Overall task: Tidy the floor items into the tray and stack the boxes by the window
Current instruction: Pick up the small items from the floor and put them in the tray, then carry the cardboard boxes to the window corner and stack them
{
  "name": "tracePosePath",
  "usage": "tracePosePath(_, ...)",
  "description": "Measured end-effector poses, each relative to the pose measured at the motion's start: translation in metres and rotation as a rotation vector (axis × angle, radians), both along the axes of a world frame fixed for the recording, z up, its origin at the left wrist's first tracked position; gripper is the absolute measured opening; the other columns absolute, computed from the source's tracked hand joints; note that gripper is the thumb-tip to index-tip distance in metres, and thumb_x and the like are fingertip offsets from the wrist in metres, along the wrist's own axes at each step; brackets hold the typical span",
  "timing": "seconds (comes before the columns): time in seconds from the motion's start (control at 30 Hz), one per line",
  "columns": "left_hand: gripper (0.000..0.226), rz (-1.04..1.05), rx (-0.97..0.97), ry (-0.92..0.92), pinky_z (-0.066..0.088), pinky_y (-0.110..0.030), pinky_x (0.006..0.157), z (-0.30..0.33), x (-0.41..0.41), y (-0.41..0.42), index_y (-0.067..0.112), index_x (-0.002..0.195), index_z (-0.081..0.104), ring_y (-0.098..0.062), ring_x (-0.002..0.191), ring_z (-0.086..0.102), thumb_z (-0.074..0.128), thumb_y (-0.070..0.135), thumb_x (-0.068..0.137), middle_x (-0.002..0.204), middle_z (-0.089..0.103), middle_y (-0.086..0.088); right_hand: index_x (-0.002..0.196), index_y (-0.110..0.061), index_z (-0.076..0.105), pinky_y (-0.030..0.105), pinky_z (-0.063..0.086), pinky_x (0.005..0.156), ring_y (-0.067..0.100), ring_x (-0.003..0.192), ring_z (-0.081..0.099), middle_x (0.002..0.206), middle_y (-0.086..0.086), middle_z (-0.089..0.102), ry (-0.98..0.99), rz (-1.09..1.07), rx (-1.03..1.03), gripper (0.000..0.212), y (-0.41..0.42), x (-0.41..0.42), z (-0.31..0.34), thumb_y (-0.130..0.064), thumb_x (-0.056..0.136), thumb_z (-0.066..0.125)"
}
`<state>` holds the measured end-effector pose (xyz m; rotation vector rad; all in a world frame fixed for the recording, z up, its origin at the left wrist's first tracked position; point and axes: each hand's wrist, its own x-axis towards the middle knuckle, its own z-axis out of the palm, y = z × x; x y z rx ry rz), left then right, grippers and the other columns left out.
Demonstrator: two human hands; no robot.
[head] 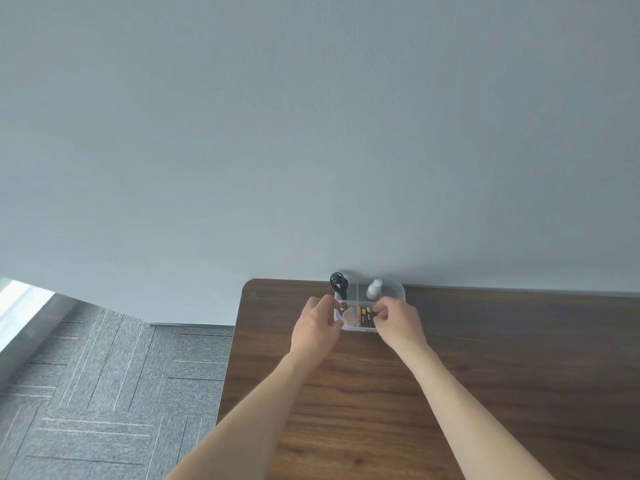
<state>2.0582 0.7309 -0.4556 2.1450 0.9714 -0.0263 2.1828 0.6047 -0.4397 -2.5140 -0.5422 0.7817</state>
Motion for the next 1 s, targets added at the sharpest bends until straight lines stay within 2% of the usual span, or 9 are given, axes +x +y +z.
tracePosePath(0.1, 0.021, -0.030, 0.045, 0.159, 0.044, -0.030, 0.067, 0.001, -0.019, 0.006, 0.024, 0.105, 0.055, -0.018, 0.084, 0.055, 0.058, 0.023, 0.085, 0.101, 0.055, 0.003, 0.092, -0.023, 0.067, 0.035, 0.054, 0.077, 0.019, 0.091, 0.064, 0.092, -0.006, 0.068, -0.036, 0.030, -0.021, 0.015, -0.004, -0.010, 0.000, -0.018, 0.086, 0.056)
tracePosePath(0.2, 0.024, -0.051, 0.050, 0.284, 0.046, -0.031, 0.072, 0.008, -0.046, 0.012, 0.022, 0.108, 0.057, -0.022, 0.095, 0.059, 0.058, 0.024, 0.084, 0.105, 0.057, 0.001, 0.094, -0.023, 0.067, 0.031, 0.051, 0.074, 0.018, 0.091, 0.063, 0.090, -0.007, 0.067, -0.029, 0.114, -0.037, 0.015, -0.003, -0.027, 0.010, -0.018, 0.083, 0.057)
tracePosePath(0.3, 0.025, -0.050, 0.063, 0.363, 0.043, -0.031, 0.072, 0.023, -0.081, 0.014, 0.022, 0.110, 0.057, -0.024, 0.100, 0.059, 0.058, 0.024, 0.085, 0.110, 0.059, 0.000, 0.098, -0.024, 0.064, 0.034, 0.053, 0.076, 0.017, 0.089, 0.061, 0.089, -0.008, 0.065, 0.007, 0.262, -0.060, 0.016, 0.007, -0.056, 0.023, -0.020, 0.082, 0.060)
tracePosePath(0.5, 0.018, 0.049, 0.087, 0.380, 0.046, -0.035, 0.070, 0.054, -0.157, 0.029, 0.014, 0.098, 0.052, -0.030, 0.095, 0.060, 0.056, 0.021, 0.082, 0.104, 0.061, -0.006, 0.106, -0.025, 0.065, 0.033, 0.052, 0.077, 0.015, 0.092, 0.060, 0.097, -0.008, 0.062, -0.010, 0.554, -0.086, 0.024, 0.042, -0.125, 0.052, -0.026, 0.082, 0.063)
tracePosePath(0.63, 0.025, 0.176, 0.060, 0.327, 0.050, -0.035, 0.079, 0.075, -0.221, 0.039, 0.019, 0.107, 0.058, -0.029, 0.099, 0.063, 0.055, 0.027, 0.084, 0.107, 0.065, -0.004, 0.109, -0.026, 0.064, 0.032, 0.052, 0.080, 0.015, 0.096, 0.061, 0.101, -0.008, 0.063, 0.021, 0.704, -0.156, 0.028, 0.066, -0.182, 0.073, -0.029, 0.081, 0.062)
tracePosePath(0.8, 0.027, 0.306, 0.073, 0.327, 0.045, -0.030, 0.074, 0.095, -0.345, 0.037, 0.021, 0.113, 0.058, -0.026, 0.100, 0.064, 0.056, 0.026, 0.087, 0.109, 0.067, -0.004, 0.117, -0.021, 0.064, 0.030, 0.049, 0.082, 0.020, 0.104, 0.061, 0.112, 0.000, 0.064, -0.005, 0.971, -0.203, 0.036, 0.096, -0.289, 0.101, -0.031, 0.082, 0.063)
tracePosePath(0.9, 0.027, 0.393, 0.041, 0.325, 0.052, -0.032, 0.080, 0.103, -0.445, 0.028, 0.021, 0.113, 0.058, -0.025, 0.099, 0.064, 0.057, 0.024, 0.086, 0.111, 0.067, -0.003, 0.121, -0.018, 0.064, 0.030, 0.049, 0.087, 0.020, 0.107, 0.062, 0.118, 0.002, 0.066, -0.048, 1.075, -0.190, 0.037, 0.109, -0.377, 0.117, -0.030, 0.086, 0.064)
tracePosePath(1.0, 0.031, 0.508, 0.017, 0.320, 0.051, -0.033, 0.084, 0.111, -0.559, 0.008, 0.020, 0.117, 0.058, -0.023, 0.103, 0.062, 0.059, 0.025, 0.087, 0.116, 0.065, -0.002, 0.120, -0.016, 0.064, 0.027, 0.046, 0.088, 0.019, 0.109, 0.061, 0.118, 0.002, 0.066, -0.087, 1.216, -0.186, 0.035, 0.118, -0.480, 0.133, -0.030, 0.088, 0.064)
